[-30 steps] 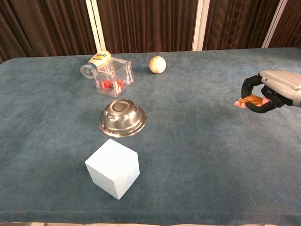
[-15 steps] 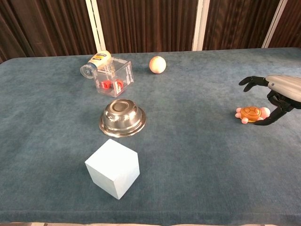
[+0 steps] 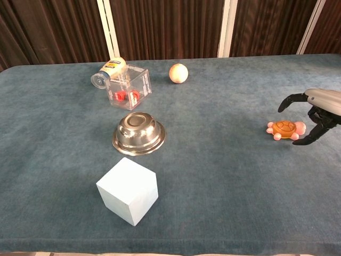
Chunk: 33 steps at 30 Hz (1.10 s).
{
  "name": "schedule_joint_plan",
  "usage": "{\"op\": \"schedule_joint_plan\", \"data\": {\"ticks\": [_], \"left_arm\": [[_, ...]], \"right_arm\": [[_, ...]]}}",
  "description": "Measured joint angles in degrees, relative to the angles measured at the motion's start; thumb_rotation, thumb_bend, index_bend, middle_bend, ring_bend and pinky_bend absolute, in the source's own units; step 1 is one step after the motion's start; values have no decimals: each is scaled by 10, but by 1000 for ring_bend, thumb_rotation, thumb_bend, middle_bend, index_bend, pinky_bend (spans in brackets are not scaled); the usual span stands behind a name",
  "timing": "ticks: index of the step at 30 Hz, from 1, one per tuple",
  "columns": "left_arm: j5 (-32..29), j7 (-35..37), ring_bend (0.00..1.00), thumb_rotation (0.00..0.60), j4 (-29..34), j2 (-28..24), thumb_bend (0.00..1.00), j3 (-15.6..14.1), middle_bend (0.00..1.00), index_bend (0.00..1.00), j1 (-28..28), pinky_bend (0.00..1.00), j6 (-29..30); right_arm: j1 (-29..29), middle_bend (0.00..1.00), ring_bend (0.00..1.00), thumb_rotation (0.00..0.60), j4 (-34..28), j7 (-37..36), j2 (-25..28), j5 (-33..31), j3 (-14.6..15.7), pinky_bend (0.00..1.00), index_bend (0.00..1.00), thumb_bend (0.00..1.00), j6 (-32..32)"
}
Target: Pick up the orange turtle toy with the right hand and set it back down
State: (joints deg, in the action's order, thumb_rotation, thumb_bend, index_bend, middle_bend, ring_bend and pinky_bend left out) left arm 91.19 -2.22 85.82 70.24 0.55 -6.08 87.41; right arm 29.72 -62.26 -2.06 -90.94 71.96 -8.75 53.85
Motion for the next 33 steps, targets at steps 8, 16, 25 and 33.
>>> {"op": "schedule_joint_plan", "data": {"ticks": [8, 16, 25, 33], "left_arm": [[-1, 3, 80, 600, -1, 0, 382, 0, 38, 67, 0, 376, 0], [0, 1, 80, 600, -1, 0, 382, 0, 38, 68, 0, 376, -1], [-1, 1, 80, 600, -1, 0, 382, 0, 38, 70, 0, 376, -1], [-1, 0, 80, 600, 0, 0, 382, 0, 38, 73, 0, 376, -1]], "right_arm": [[12, 387, 926, 600, 45, -40, -28, -2, -8, 936, 548, 198, -19], [12, 536, 955, 600, 78, -76, -47, 30, -2, 960, 737, 742, 9], [8, 625, 968, 600, 104, -97, -62, 56, 6, 969, 845, 1000, 40], [3, 632, 968, 600, 117, -99, -72, 66, 9, 970, 839, 1000, 58]]}}
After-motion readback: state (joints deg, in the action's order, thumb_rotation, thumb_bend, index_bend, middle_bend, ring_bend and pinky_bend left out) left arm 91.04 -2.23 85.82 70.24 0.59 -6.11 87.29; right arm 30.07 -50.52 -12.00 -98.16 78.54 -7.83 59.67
